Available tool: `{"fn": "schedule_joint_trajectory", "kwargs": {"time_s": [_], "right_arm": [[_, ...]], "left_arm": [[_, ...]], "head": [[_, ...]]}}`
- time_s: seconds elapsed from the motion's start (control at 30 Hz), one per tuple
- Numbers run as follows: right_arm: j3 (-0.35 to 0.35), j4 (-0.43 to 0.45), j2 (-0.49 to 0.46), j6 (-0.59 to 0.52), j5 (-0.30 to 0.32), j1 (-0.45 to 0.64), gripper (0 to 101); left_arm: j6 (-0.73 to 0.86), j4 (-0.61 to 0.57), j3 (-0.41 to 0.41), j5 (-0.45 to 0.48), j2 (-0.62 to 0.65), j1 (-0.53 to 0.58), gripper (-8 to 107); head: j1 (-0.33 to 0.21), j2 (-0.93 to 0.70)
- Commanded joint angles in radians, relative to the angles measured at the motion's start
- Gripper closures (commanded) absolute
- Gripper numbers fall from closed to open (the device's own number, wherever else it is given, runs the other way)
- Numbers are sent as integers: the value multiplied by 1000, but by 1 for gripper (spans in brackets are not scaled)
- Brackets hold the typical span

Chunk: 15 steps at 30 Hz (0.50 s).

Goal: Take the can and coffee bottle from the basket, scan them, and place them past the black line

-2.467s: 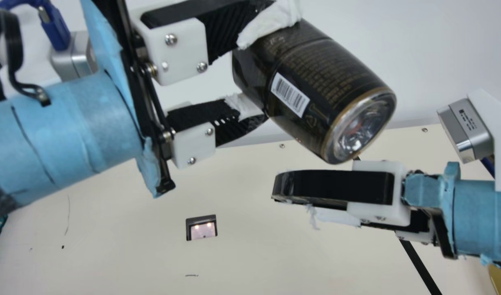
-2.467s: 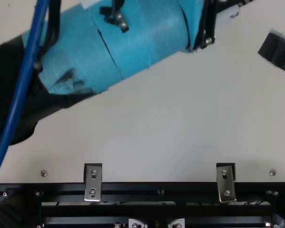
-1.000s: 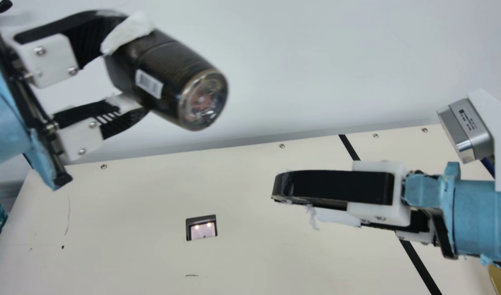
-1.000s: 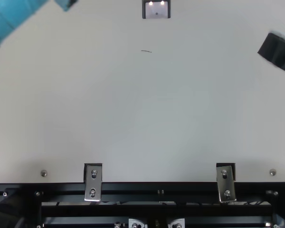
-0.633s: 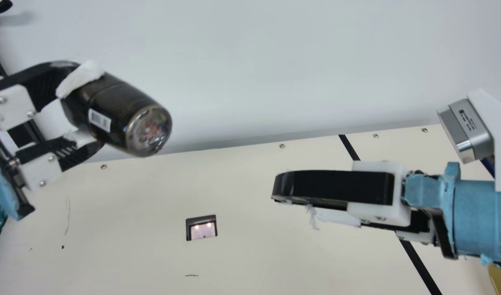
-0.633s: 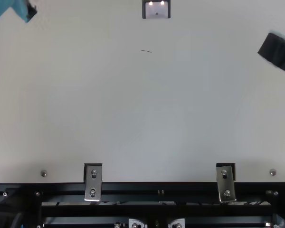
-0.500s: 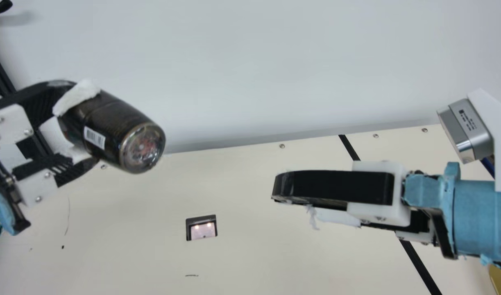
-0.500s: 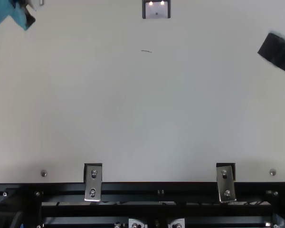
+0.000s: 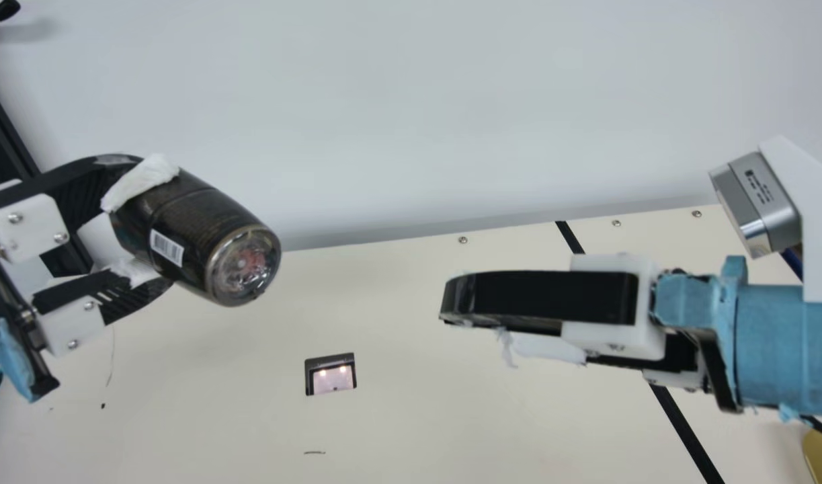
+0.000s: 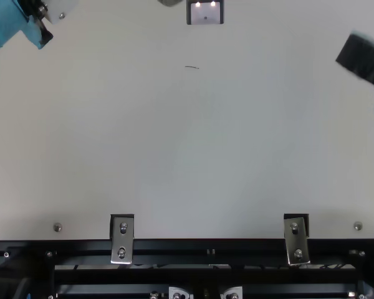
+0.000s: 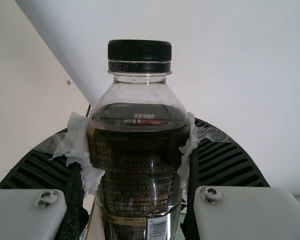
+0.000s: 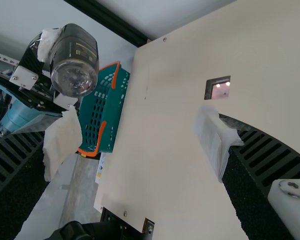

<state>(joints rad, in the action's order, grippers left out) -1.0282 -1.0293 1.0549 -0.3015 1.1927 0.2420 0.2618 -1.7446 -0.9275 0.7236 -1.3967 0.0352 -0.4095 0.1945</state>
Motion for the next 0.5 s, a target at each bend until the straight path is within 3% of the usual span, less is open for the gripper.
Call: {"fn": "schedule_joint_trajectory", "kwargs": {"time_s": [0.0,0.37,0.47], "right_arm": [[-13,3,15,4,-14,-23,0],[-27,11,30,14,-37,-49,0],[-13,-30,36,29,-46,-52,0]], "left_arm": [[0,0,0,0,0,0,89],[0,0,0,0,0,0,89],[0,0,0,0,0,0,89]], "head": [[-27,18],[-27,18],[-27,18]]}}
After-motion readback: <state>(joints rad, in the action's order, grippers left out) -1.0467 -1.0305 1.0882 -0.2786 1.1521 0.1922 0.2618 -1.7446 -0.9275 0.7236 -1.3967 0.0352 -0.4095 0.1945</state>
